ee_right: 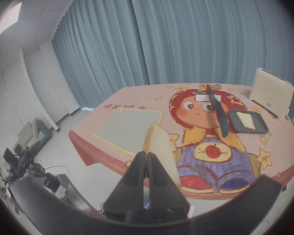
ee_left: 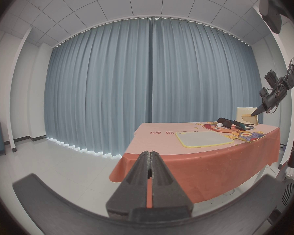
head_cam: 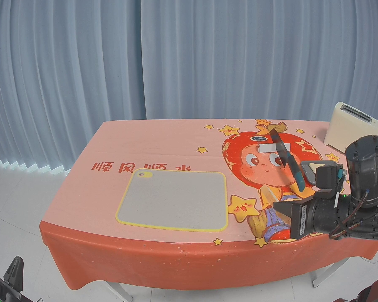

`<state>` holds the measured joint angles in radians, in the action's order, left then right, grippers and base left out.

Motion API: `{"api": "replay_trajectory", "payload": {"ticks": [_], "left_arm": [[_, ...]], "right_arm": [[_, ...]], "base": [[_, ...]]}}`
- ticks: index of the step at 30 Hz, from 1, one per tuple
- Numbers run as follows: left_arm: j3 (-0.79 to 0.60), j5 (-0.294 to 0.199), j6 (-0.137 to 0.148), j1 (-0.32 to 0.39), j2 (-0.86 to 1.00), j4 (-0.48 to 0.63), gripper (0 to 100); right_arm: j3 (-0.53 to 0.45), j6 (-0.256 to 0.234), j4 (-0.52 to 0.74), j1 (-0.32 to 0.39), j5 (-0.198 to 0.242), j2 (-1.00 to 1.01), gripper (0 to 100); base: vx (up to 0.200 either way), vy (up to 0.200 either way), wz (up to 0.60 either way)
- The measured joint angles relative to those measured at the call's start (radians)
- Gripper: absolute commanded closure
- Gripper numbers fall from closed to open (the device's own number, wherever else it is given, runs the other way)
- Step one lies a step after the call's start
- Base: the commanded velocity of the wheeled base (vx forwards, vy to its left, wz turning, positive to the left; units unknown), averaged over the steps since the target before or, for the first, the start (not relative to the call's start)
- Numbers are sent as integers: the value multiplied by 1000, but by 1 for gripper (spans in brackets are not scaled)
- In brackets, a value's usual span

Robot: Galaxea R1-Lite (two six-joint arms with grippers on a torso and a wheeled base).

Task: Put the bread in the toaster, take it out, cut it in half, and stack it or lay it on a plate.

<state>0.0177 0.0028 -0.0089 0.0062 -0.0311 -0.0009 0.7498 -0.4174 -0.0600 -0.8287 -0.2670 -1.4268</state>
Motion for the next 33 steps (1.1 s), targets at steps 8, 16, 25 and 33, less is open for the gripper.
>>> {"api": "replay_trajectory", "payload": {"ticks": [8,16,25,33], "left_arm": [[0,0,0,-1,0,0,100],[0,-1,0,0,0,0,100],[0,-1,0,-1,0,0,100],[0,-1,0,-1,0,0,100]], "right_arm": [[-3,-1,-49,16,-3,28,100],[-4,17,-55,137,3,34,100],[-1,91,-133,261,8,-34,100],[37,119,-142,314,7,-103,100]], "base": [[0,-200,0],[0,-75,0],[0,0,0],[0,0,0]]}}
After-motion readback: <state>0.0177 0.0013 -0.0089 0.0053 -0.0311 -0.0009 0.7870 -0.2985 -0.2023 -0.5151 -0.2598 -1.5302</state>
